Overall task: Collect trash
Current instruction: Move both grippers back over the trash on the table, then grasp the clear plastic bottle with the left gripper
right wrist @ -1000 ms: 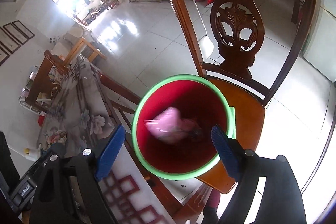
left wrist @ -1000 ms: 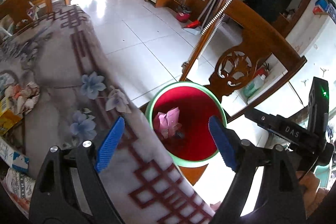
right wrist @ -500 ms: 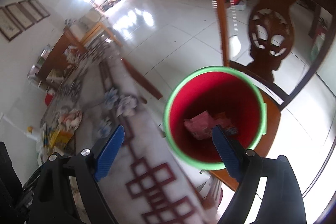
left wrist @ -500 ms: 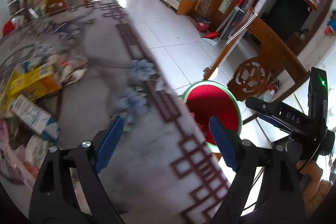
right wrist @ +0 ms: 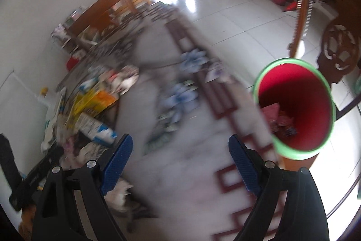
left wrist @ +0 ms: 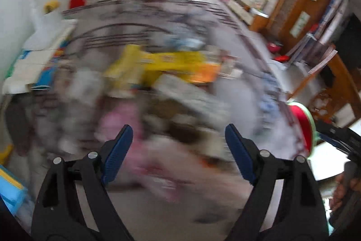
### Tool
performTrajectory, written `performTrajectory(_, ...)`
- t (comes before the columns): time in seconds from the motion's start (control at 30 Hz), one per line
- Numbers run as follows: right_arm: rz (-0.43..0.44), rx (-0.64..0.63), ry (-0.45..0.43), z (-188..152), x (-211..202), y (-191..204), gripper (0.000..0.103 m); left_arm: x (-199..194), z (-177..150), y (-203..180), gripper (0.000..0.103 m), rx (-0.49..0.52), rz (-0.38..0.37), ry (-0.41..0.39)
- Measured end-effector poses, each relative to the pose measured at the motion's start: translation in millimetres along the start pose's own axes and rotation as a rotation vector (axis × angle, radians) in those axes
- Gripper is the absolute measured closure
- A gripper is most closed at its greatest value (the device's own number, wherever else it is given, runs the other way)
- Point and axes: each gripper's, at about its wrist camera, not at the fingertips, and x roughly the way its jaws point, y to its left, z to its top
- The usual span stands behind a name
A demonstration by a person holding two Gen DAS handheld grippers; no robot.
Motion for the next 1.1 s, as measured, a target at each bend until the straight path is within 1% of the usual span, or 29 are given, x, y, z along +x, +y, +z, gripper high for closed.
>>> performTrajectory(0.07, 0.014, -0.021, 0.010, -6.4, 4.4, 19.8, 0.019, 3.4, 10.4, 32.4, 0.023, 0.009, 0.054, -0.008)
performTrajectory(0.13, 0.023, -0.040, 0.012, -12.2, 6.7, 35.6, 0.019, 12.5, 22.9, 65.3, 0.030, -0.006, 0.099, 0.004)
performTrajectory(0.2, 0.024, -0.059, 0.010, -18.2, 8.4, 51.1, 0.019, 25.0, 33.2, 91.9, 0.031, -0.028, 0.118, 0.028)
performTrajectory(0.3, 0.026, -0.070, 0.009, -26.7, 10.8, 68.3, 0.019, 44.2, 43.4, 108.9, 0.034, -0.014, 0.126, 0.067)
performTrajectory(0.33, 0.024, -0.069, 0.008, -30.1, 11.2, 72.4, 0.019, 52.7, 45.5, 110.6, 0.040, 0.008, 0.127, 0.085)
performTrajectory(0.4, 0.019, -0.060, 0.007, -35.3, 11.6, 77.4, 0.019, 63.8, 47.5, 110.7, 0.047, 0.034, 0.125, 0.105)
performTrajectory(0.47, 0.012, -0.048, 0.006, -39.4, 11.4, 79.4, 0.019, 76.8, 48.8, 115.1, 0.047, 0.054, 0.109, 0.136)
performTrajectory(0.53, 0.006, -0.035, 0.004, -42.5, 11.3, 81.7, 0.019, 90.4, 48.5, 118.7, 0.047, 0.061, 0.118, 0.165)
performTrajectory(0.63, 0.001, -0.031, -0.002, -45.8, 9.1, 86.9, 0.019, 101.3, 45.6, 128.4, 0.047, 0.035, 0.103, 0.189)
performTrajectory(0.73, -0.010, -0.052, -0.003, -47.7, 9.9, 95.8, 0.019, 100.1, 41.7, 133.7, 0.051, 0.015, 0.089, 0.184)
performTrajectory(0.8, -0.012, -0.068, -0.002, -48.8, 10.7, 101.8, 0.019, 90.7, 37.8, 134.7, 0.052, 0.003, 0.073, 0.168)
performTrajectory(0.9, -0.011, -0.106, 0.008, -48.0, 15.0, 113.1, 0.019, 70.4, 32.5, 135.2, 0.052, -0.015, 0.068, 0.128)
performTrajectory(1.0, -0.005, -0.169, 0.027, -49.3, 20.9, 128.1, 0.019, 50.1, 23.8, 137.1, 0.052, -0.039, 0.057, 0.105)
performTrajectory(1.1, 0.017, -0.253, 0.060, -52.6, 30.9, 146.5, 0.019, 34.6, 11.8, 134.6, 0.052, -0.039, 0.043, 0.100)
